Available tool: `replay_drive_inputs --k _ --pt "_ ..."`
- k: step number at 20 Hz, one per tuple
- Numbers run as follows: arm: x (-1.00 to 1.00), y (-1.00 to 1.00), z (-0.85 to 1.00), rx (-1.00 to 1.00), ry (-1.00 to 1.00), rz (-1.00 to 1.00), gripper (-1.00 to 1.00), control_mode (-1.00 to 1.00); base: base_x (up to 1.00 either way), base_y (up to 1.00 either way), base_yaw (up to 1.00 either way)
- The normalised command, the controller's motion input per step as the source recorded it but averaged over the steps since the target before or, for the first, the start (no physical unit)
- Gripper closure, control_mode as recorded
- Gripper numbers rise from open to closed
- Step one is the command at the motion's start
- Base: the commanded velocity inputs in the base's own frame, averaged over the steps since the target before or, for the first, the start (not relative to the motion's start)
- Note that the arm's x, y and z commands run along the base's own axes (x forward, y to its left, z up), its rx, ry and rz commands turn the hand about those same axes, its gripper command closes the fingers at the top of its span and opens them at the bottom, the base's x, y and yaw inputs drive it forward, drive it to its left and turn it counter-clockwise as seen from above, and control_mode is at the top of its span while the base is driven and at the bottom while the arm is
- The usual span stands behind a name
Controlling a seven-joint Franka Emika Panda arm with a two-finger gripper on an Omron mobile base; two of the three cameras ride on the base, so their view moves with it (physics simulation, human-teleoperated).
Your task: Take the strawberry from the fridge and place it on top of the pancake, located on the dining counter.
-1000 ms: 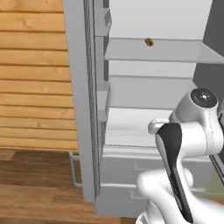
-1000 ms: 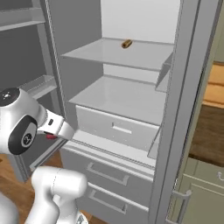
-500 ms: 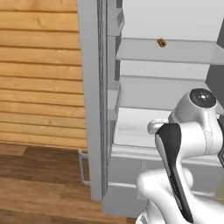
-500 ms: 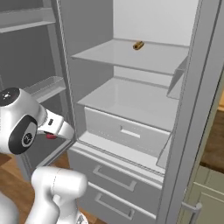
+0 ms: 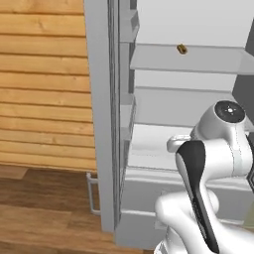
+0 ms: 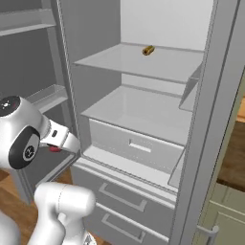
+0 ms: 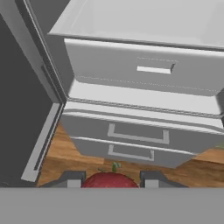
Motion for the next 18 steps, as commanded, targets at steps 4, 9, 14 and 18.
replay_drive_inputs --k 4,9,14,18 --pt "0.0 0.0 0.0 0.0 0.0 0.0 1.0 1.0 0.05 -0.14 -0.23" --pt "0.0 0.0 0.0 0.0 0.0 0.0 1.0 1.0 -0.65 0.0 0.06" --pt "0.0 0.0 0.0 0.0 0.0 0.0 1.0 1.0 -1.0 -0.36 0.54" --pt "0.0 0.0 0.0 0.0 0.0 0.0 1.0 1.0 -0.99 -0.54 0.8"
